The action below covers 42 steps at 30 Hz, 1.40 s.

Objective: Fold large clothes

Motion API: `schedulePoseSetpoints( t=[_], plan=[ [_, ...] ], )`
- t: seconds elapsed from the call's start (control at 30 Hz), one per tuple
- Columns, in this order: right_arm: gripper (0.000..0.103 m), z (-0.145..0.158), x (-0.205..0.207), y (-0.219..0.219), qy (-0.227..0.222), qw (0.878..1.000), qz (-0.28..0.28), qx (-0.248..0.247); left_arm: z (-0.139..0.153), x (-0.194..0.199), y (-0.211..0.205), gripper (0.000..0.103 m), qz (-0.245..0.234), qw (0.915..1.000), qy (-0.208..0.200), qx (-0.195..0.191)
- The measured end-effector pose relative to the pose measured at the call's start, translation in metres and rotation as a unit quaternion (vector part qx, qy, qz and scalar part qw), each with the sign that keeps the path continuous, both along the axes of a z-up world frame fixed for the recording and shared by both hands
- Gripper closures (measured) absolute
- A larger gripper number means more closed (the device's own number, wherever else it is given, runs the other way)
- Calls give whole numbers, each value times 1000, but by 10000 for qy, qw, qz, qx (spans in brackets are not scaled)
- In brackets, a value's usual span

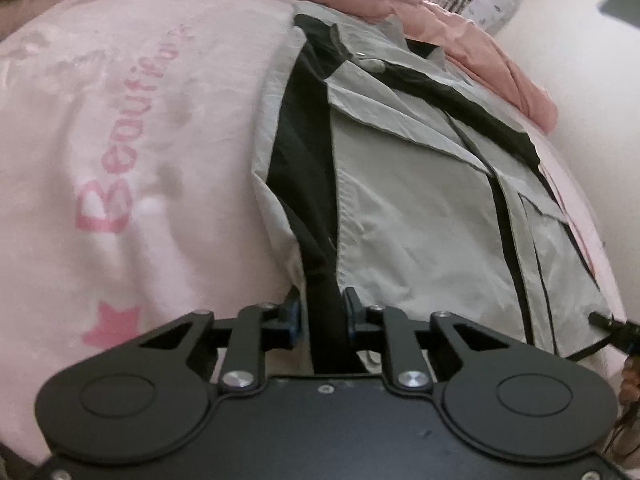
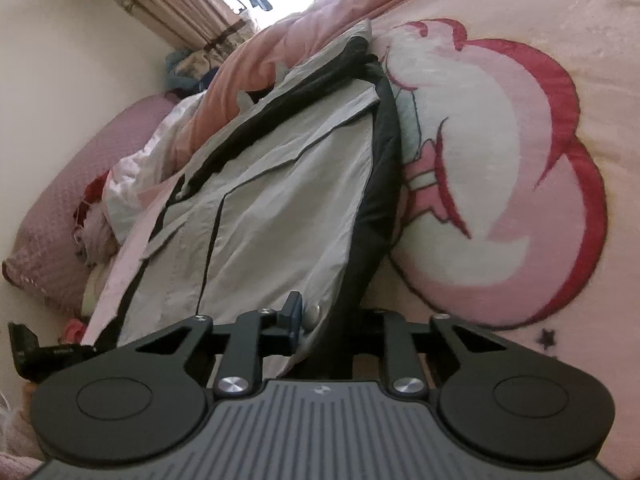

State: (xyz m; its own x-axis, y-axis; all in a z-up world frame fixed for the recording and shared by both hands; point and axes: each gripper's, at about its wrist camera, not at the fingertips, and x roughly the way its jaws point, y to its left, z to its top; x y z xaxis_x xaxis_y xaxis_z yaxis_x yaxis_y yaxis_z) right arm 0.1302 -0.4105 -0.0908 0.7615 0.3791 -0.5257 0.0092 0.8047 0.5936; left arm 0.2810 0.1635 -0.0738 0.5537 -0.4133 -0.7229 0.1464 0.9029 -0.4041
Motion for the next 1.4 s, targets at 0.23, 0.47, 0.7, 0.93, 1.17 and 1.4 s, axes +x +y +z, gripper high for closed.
schedulePoseSetpoints(
  t=[0.23,0.47,0.7,0.93,1.17,1.4],
  plan=[
    [89,21,-5,-6,-319,9985,106,427,28,-3,14,96,-40,9976,-178,-674],
    [90,54,36,-17,-818,9892,57,1215,78,28,1,96,-300,9921,-808,-912],
    [90,108,145,-29,-1087,9872,-82,1161,124,131,-21,96,-268,9883,-1241,-845],
    [73,126,306,-52,-923,9892,-387,1066,141,284,-42,66,-102,9861,-1582,-488],
    [28,89,362,-75,-796,9817,-1075,1355,110,364,-31,16,512,9877,-1471,-124],
    [27,73,380,-50,-389,9915,-910,-845,49,389,-57,16,91,9856,-1418,919]
  ],
)
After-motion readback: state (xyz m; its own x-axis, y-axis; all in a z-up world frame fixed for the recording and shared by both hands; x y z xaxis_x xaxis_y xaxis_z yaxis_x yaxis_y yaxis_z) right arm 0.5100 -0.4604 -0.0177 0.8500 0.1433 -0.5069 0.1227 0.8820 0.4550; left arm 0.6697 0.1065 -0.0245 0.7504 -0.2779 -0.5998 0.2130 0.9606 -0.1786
